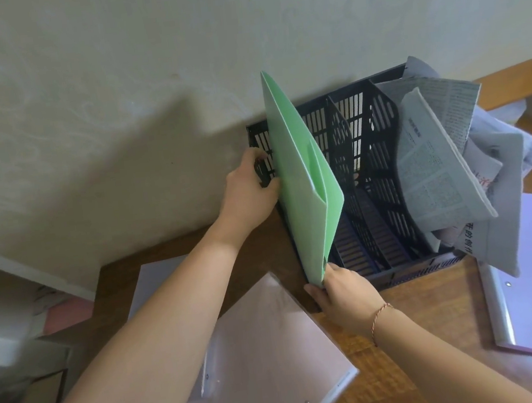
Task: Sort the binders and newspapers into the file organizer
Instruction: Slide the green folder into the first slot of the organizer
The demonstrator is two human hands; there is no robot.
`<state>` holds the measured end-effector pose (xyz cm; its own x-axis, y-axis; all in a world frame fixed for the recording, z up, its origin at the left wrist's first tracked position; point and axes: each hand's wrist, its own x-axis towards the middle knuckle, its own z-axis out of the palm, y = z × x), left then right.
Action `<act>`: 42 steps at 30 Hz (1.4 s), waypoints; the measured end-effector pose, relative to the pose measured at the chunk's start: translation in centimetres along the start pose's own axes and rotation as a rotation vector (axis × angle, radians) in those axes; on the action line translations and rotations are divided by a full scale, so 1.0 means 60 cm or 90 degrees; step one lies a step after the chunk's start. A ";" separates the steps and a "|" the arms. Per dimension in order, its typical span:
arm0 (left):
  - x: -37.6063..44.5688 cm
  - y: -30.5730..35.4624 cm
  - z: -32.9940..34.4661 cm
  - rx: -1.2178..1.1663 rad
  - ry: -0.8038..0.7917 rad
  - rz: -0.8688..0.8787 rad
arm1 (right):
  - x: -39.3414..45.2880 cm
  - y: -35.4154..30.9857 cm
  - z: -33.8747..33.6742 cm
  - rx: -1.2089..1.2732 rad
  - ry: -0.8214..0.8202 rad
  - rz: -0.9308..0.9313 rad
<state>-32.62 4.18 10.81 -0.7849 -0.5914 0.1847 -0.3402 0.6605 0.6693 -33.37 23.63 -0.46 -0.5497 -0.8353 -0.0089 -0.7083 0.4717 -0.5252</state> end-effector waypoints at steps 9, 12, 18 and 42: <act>0.089 0.034 -0.054 -0.131 0.096 0.009 | 0.006 -0.031 0.015 -0.044 0.001 -0.018; 0.121 0.062 -0.077 -0.186 0.033 0.007 | 0.003 -0.022 0.031 -0.045 0.028 -0.006; 0.148 0.075 -0.073 -0.215 -0.049 -0.039 | -0.003 -0.020 0.038 -0.032 0.047 -0.040; 0.144 0.065 -0.089 -0.228 -0.020 -0.060 | 0.310 0.014 0.048 0.757 -0.100 0.510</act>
<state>-37.97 -0.84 18.84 -0.7763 -0.6236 0.0918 -0.2128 0.3964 0.8931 -42.92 7.66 -3.54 -0.5064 -0.5226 -0.6859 0.5859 0.3752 -0.7183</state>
